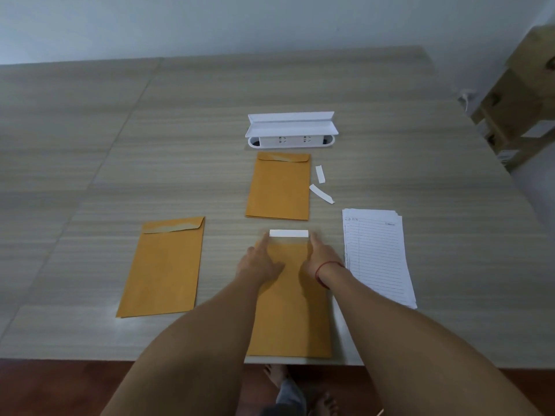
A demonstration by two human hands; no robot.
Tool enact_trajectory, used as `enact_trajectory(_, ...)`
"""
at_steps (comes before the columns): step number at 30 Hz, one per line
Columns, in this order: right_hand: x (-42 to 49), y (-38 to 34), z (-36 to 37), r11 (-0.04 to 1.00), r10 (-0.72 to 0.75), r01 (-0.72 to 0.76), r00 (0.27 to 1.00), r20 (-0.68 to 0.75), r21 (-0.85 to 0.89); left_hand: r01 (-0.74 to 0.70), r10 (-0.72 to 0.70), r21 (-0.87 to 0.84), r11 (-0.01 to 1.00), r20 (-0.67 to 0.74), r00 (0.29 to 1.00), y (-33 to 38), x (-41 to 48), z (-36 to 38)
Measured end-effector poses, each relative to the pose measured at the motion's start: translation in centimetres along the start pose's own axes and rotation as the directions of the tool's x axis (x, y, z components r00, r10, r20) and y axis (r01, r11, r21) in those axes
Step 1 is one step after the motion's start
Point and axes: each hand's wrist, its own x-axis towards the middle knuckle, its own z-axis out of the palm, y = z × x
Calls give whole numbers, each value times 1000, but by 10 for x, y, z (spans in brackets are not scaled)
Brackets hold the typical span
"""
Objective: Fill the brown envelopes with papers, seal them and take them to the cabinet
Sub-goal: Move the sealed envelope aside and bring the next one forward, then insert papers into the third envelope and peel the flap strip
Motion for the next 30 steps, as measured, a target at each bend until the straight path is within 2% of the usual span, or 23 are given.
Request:
enact_trajectory(5, 7, -6, -3, 998, 12, -11, 1000, 28, -62, 34, -36, 36, 999, 43, 998, 4, 11, -3)
enact_trajectory(10, 9, -1, -12, 991, -36, 45, 997, 74, -123, 28, -28, 24, 999, 33, 999, 11, 11, -8)
enact_trajectory(12, 7, 5, -20, 996, -44, 48, 998, 46, -81, 6, -6, 54, 999, -5, 1000, 19, 6, -8)
enact_trajectory(14, 6, 15, -32, 999, -24, 23, 999, -47, -35, -10, 14, 62, 998, -60, 998, 33, 1, -6)
enact_trajectory(17, 6, 39, -53, 997, 61, -51, 982, -178, 64, -40, 35, -48, 998, -87, 996, 63, -6, 3)
enact_trajectory(20, 3, 72, -67, 976, 174, -133, 953, -247, 175, -108, 101, -113, 988, -70, 992, 95, -10, 20)
enact_trajectory(23, -2, 106, -74, 947, 301, -245, 904, -305, 208, -160, 155, -153, 975, -41, 987, 120, -14, 45)
enact_trajectory(26, -8, 128, -75, 906, 412, -351, 861, -299, 237, -173, 172, -205, 963, -19, 985, 135, -16, 67)
enact_trajectory(30, -7, 137, -70, 863, 464, -369, 849, -252, 345, -134, 140, -270, 954, 4, 990, 143, -20, 83)
